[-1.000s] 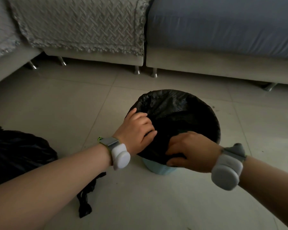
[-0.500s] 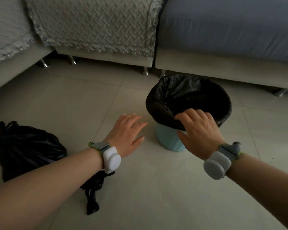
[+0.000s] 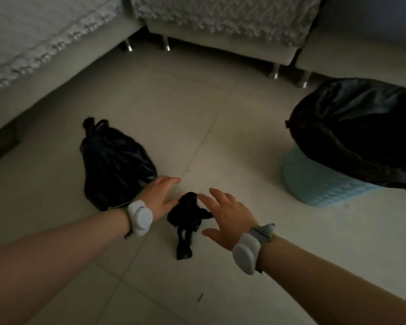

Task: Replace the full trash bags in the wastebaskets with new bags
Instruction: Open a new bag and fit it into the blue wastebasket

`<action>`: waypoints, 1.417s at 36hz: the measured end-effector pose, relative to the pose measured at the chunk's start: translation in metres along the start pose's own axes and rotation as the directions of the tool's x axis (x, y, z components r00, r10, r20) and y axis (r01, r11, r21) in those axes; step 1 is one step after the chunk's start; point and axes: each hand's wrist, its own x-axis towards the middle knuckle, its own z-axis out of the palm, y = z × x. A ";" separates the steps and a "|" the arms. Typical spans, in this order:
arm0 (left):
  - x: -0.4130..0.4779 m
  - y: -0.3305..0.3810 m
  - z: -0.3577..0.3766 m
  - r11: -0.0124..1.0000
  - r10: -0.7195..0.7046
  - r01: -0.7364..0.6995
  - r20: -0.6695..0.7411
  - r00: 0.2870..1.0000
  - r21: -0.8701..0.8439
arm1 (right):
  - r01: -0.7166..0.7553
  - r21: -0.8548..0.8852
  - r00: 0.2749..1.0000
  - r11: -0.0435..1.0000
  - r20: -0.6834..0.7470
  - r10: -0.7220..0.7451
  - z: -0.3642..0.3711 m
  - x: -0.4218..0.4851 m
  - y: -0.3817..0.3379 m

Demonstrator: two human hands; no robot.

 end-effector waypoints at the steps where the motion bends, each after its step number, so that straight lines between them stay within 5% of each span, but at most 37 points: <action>1: -0.008 -0.011 0.002 0.999 -0.037 0.037 0.025 0.999 -0.008 | 0.001 0.007 1.000 1.000 0.017 -0.001 0.013 0.009 -0.010; 8: -0.033 -0.039 0.015 0.996 -0.080 0.085 0.106 0.991 -0.035 | 0.007 -0.151 0.997 0.989 0.078 0.004 0.074 0.059 -0.033; 14: -0.036 -0.057 0.014 0.993 -0.100 0.107 0.114 0.988 -0.053 | -0.053 -0.123 0.958 0.991 0.273 0.085 0.100 0.088 -0.039; 19: -0.037 -0.069 0.013 0.988 -0.118 0.130 0.131 0.984 -0.087 | -0.144 0.041 0.945 0.989 0.302 0.125 0.095 0.089 -0.038; 24: -0.035 -0.062 0.011 0.953 -0.093 0.148 0.212 0.973 -0.263 | -0.124 0.377 0.992 0.918 0.080 0.101 0.069 0.089 -0.045; 29: -0.028 -0.036 0.005 0.741 -0.025 0.203 0.276 0.961 -0.640 | -0.065 0.401 0.982 0.914 -0.136 0.129 0.032 0.085 -0.064; 32: -0.028 -0.020 -0.004 0.463 -0.110 0.273 0.251 0.962 -0.843 | 0.017 0.410 0.951 0.912 -0.289 0.112 0.020 0.082 -0.070; 35: -0.026 -0.012 -0.017 0.318 -0.203 0.271 0.214 0.956 -0.909 | 0.171 0.437 0.920 0.883 -0.391 0.015 0.015 0.076 -0.066; 38: -0.025 -0.007 -0.035 0.224 -0.143 0.299 0.272 0.952 -0.928 | 0.312 0.371 0.898 0.875 -0.416 -0.144 0.009 0.075 -0.065; 41: -0.025 -0.002 -0.056 0.352 -0.122 0.324 0.300 0.946 -0.878 | 0.385 0.352 0.823 0.853 -0.549 -0.146 0.000 0.083 -0.070; 44: -0.024 -0.013 -0.075 0.767 -0.166 0.070 -0.091 0.982 -0.638 | 0.352 0.387 0.805 0.852 -0.590 -0.065 -0.014 0.088 -0.075; 47: -0.026 -0.034 -0.094 0.975 -0.060 -0.085 -0.616 0.785 -0.203 | 0.265 0.418 0.827 0.869 -0.562 0.018 -0.023 0.094 -0.078; 49: -0.022 -0.050 -0.103 0.999 -0.044 0.019 -0.751 0.659 -0.042 | 0.204 0.413 0.857 0.888 -0.514 0.042 -0.026 0.096 -0.082; 51: -0.014 -0.066 -0.108 0.989 -0.116 0.146 -0.769 0.629 -0.030 | 0.181 0.400 0.882 0.899 -0.470 0.032 -0.027 0.095 -0.084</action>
